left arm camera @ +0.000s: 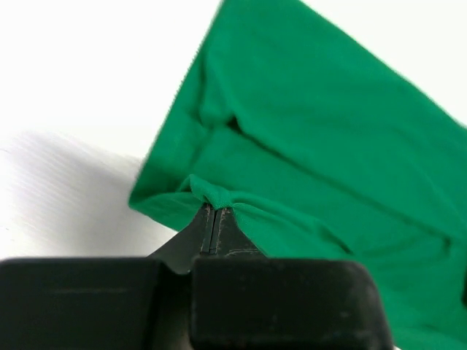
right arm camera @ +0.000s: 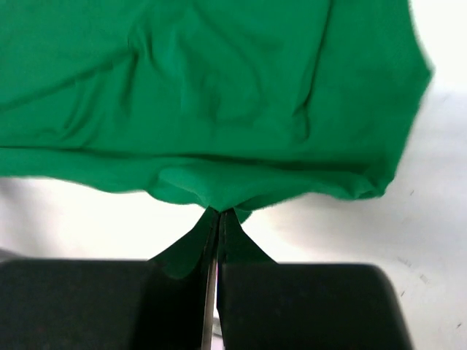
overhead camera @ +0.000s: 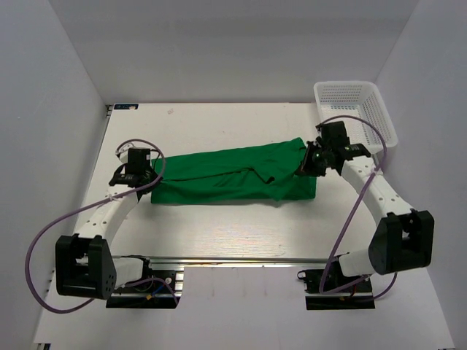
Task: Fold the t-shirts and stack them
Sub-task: Fold the other side of the tshirt into a rectangle, then rotate the tshirt 90 degrees
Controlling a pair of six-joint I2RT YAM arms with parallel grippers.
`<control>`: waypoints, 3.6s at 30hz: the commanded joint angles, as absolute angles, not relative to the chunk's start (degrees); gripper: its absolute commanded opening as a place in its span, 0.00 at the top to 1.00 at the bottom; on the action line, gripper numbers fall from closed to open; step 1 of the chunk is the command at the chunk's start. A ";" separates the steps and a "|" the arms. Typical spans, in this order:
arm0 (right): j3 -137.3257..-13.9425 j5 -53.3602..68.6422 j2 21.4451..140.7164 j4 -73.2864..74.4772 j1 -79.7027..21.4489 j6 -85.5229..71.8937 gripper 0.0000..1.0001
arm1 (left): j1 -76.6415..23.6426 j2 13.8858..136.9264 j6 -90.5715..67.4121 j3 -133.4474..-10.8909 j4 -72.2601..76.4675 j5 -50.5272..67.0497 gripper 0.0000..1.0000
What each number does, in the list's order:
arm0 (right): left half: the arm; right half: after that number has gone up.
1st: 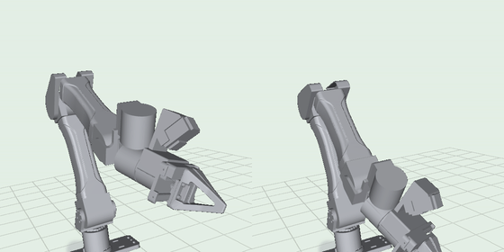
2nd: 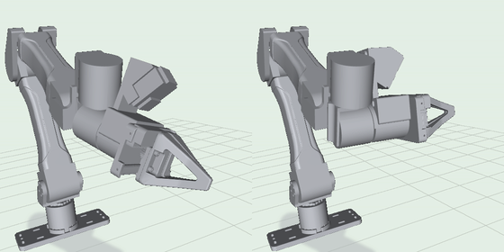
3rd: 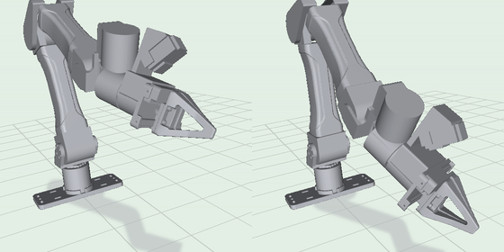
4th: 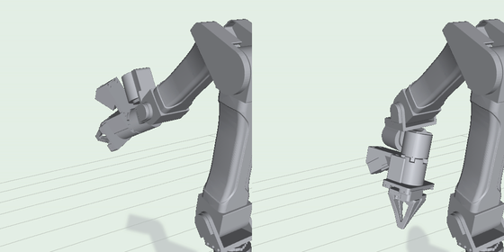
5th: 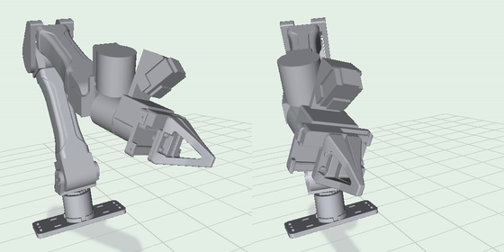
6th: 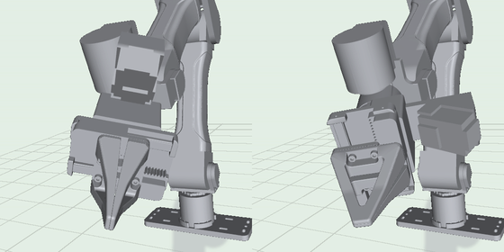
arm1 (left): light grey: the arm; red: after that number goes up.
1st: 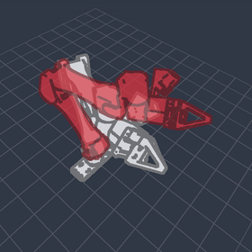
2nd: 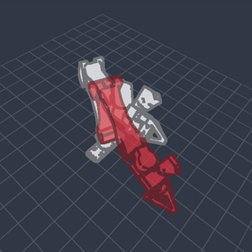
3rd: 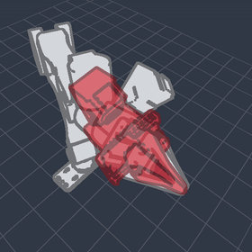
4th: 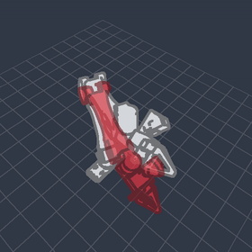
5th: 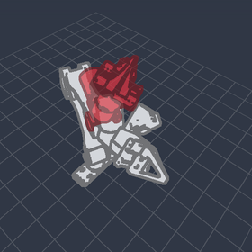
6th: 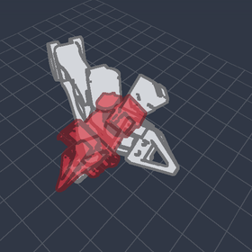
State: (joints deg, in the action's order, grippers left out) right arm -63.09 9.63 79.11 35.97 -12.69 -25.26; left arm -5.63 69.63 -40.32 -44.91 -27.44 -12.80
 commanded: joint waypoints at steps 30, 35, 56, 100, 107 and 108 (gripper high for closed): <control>-101.79 14.86 115.42 34.54 -7.29 -19.61 0.31 | 0.26 97.12 -32.27 -70.39 -21.26 -17.23 0.00; -91.95 13.09 106.28 30.33 -7.38 -17.58 0.18 | 0.79 93.35 -29.54 -67.08 -16.54 -7.77 0.00; -84.79 13.99 118.28 30.66 -9.93 -22.41 0.10 | -6.22 90.02 -29.52 -40.81 -8.17 19.07 0.00; -88.77 4.32 115.39 28.73 -35.77 -21.09 0.10 | -38.06 50.27 -39.29 -38.85 -35.85 -18.80 0.00; -97.11 0.27 126.63 36.29 -34.55 -26.71 0.10 | -37.53 50.27 -41.04 -35.51 -33.76 -19.95 0.00; -98.42 0.26 127.61 37.52 -33.50 -27.07 0.10 | -37.53 49.75 -41.04 -35.51 -33.75 -20.73 0.00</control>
State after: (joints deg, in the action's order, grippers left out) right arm -95.50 4.36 123.87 33.06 -35.99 -23.94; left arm -37.85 51.09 -39.68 -35.92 -34.41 -17.69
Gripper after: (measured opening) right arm 0.904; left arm 0.993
